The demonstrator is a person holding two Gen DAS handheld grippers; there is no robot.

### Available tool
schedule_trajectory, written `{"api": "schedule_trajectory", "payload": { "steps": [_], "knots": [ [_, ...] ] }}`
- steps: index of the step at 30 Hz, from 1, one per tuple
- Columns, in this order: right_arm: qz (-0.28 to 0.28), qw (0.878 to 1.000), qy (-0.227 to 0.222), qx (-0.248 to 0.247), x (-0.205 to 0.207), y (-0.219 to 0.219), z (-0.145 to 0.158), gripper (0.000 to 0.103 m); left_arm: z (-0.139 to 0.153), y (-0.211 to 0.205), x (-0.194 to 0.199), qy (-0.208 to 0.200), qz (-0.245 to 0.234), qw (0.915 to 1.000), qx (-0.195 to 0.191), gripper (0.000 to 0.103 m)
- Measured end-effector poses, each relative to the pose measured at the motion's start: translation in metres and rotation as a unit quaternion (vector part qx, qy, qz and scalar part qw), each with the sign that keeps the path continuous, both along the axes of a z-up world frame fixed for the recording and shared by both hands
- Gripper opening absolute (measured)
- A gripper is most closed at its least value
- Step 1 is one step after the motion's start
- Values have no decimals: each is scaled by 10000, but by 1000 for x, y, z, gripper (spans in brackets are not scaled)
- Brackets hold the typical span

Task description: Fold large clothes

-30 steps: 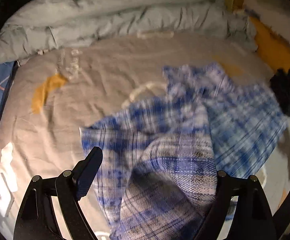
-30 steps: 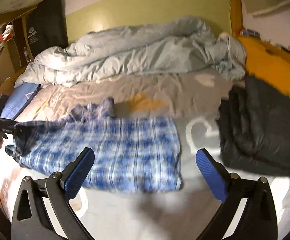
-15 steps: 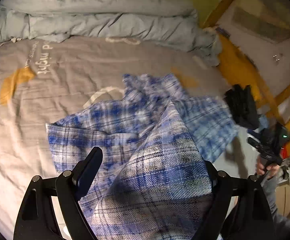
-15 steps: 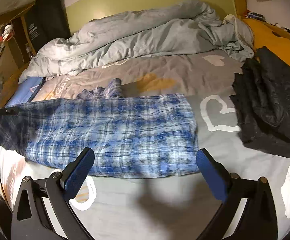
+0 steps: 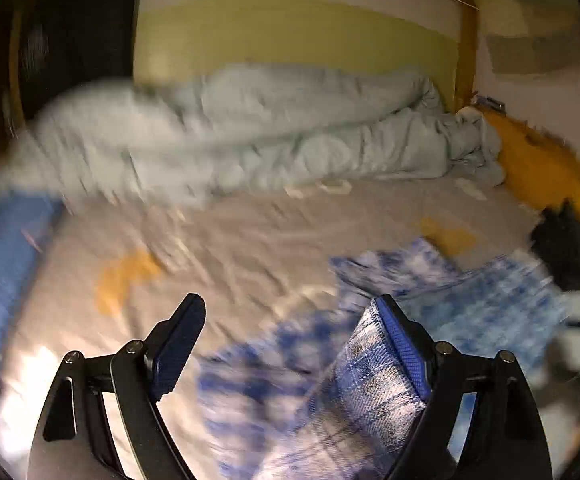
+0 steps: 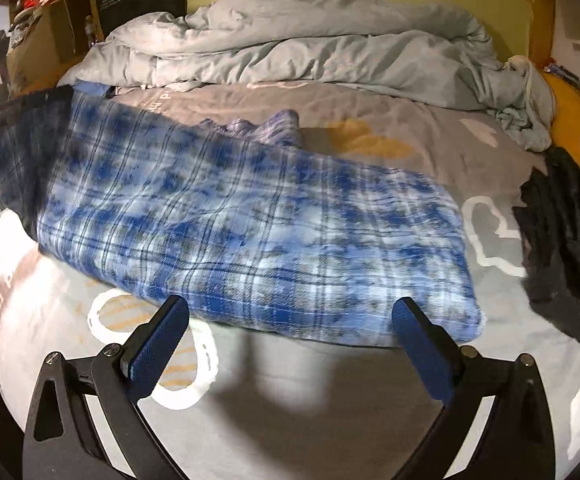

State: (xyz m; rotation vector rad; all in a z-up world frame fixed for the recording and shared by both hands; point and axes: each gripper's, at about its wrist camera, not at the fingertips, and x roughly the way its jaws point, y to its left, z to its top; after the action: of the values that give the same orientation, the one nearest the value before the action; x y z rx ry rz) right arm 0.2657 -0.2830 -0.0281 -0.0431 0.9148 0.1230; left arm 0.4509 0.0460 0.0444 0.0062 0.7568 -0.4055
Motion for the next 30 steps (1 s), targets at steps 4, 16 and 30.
{"api": "schedule_trajectory", "payload": {
  "steps": [4, 16, 30],
  "knots": [
    [-104, 9999, 99, 87, 4, -1, -5, 101, -10, 32, 33, 1217, 261, 9803, -1535, 87],
    [-279, 9993, -211, 133, 1, -5, 2, 101, -12, -1, -77, -253, -332, 9987, 292, 86],
    [-686, 9950, -719, -120, -7, -14, 1, 101, -68, -32, -142, -675, -275, 9952, 658, 86]
  ]
}}
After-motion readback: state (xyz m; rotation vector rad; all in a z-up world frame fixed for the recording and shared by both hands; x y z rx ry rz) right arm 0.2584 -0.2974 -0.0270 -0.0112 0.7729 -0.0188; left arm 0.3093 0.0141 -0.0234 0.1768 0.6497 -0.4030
